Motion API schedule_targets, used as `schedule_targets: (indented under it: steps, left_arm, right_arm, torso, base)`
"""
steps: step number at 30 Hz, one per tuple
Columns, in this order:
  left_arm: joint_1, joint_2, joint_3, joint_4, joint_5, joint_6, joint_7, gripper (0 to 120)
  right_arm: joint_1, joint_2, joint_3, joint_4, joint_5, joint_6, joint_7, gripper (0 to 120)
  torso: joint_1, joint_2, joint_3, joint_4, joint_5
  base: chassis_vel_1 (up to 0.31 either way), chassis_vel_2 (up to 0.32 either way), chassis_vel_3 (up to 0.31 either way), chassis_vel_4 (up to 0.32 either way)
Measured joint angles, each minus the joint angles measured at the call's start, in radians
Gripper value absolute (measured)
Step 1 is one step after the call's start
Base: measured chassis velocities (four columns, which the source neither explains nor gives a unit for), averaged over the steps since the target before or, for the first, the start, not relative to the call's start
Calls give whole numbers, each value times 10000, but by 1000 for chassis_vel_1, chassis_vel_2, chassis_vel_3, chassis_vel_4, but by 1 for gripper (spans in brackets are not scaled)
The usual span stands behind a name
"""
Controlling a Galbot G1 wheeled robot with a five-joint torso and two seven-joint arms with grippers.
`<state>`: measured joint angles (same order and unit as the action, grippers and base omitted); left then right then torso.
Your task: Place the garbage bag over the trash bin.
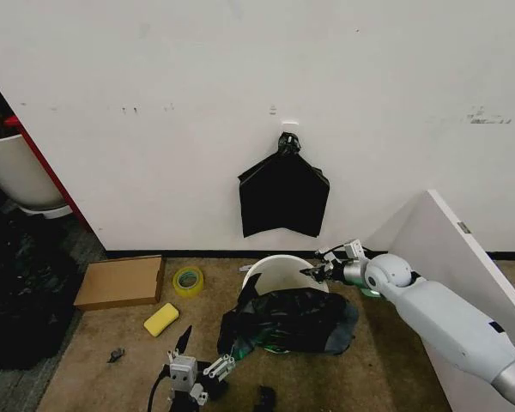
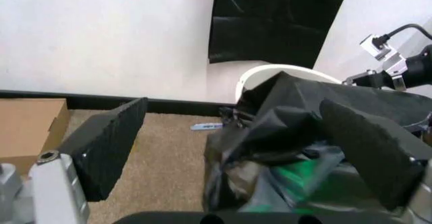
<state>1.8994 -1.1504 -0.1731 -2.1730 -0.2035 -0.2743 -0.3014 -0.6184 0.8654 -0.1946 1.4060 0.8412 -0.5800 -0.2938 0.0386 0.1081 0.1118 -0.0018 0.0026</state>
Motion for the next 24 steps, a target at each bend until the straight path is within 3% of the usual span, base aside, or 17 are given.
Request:
schedule_targets:
  steps: [9, 14, 17, 18, 24]
  left_arm:
    - [-50, 82, 9, -65, -45, -1, -18, 100]
    - [-104, 264, 44, -168, -124, 66, -23, 100]
    - [-186, 369, 68, -227, -223, 170, -31, 100]
    - [-186, 369, 68, -227, -223, 170, -31, 100]
    - [-311, 603, 105, -344, -366, 351, -53, 100]
  right_arm:
    - [-812, -241, 1269, 912, 1459, -624, 2046, 1]
    - [-1758, -68, 2219, 1840, 2933, -738, 4847, 1]
    - [-2395, 135, 2560, 2566, 3757, -263, 6750, 1]
    - [-2395, 135, 2560, 2566, 3757, -263, 6750, 1]
    - [-3682, 967, 3047, 4119, 4531, 897, 9591, 1]
  torso:
    - [0, 0, 0, -3, -1]
    - [0, 0, 0, -1, 0]
    - [0, 0, 0, -4, -1]
    - [0, 0, 0, -4, -1]
    - [0, 0, -1, -1, -1]
  base:
    - [0, 0, 0, 0]
    - [0, 0, 0, 0]
    - [0, 0, 0, 0]
    - [0, 0, 0, 0]
    - [0, 0, 0, 0]
